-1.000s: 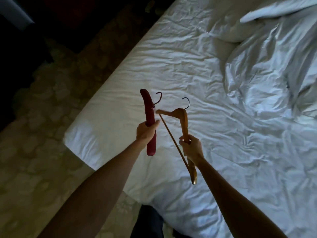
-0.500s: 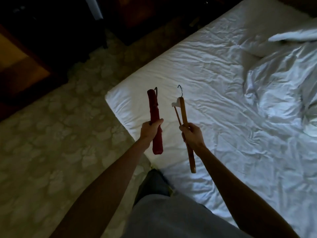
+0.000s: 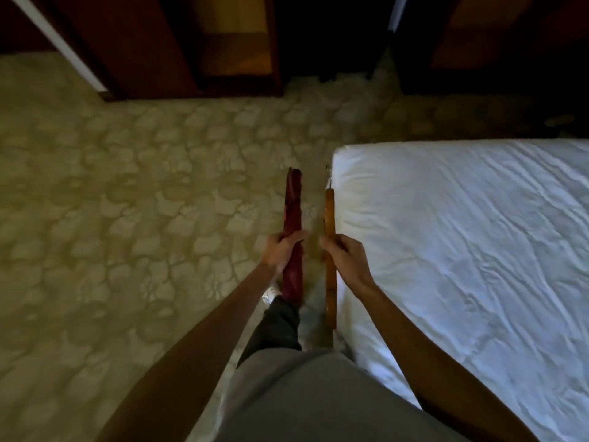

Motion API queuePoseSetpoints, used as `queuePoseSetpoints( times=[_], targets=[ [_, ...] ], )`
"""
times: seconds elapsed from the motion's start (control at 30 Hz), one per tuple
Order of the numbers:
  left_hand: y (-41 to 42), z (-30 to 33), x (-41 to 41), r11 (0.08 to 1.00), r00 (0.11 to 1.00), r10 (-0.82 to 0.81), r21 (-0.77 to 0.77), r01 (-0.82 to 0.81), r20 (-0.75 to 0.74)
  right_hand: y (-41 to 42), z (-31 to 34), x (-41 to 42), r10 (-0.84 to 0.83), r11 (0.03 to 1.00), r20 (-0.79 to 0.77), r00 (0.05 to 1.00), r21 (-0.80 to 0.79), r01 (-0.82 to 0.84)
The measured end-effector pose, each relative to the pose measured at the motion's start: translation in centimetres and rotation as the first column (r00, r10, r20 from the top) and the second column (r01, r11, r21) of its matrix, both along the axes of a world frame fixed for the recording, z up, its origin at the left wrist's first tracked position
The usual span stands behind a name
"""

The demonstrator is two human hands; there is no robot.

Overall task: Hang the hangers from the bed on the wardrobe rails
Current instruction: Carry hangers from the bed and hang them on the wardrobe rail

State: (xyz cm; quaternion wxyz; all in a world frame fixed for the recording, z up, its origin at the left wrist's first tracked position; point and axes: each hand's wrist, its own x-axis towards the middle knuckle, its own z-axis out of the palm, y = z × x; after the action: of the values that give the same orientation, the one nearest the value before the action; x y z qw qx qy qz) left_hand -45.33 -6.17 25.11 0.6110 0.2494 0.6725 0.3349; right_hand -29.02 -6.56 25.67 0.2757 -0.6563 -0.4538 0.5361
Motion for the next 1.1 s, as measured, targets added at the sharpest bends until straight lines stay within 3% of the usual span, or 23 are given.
queuePoseSetpoints(
  times=[0.27,0.63,0.87,1.1],
  targets=[
    [7.0,-1.2,-13.9,0.984,0.984,0.176,-0.015,-0.177,-0.018,10.9,1.0,-14.4,0.206,0.977,-0.085,0.975,-0.046,-0.21],
    [20.3,0.1,-27.2,0.979,0.979,0.203,0.016,-0.203,-0.014,24.6,3.1,-27.4,0.252,0.965,-0.126,0.96,-0.046,-0.259],
    [32.6,-0.1,-33.5,0.984,0.984,0.175,0.024,-0.176,0.037,35.6,2.0,-33.1,0.209,0.975,-0.108,0.972,-0.053,-0.215],
    [50.1,0.3,-42.0,0.985,0.986,0.17,0.021,-0.17,-0.003,52.6,1.5,-42.3,0.207,0.978,-0.098,0.973,-0.006,-0.209]
  ],
)
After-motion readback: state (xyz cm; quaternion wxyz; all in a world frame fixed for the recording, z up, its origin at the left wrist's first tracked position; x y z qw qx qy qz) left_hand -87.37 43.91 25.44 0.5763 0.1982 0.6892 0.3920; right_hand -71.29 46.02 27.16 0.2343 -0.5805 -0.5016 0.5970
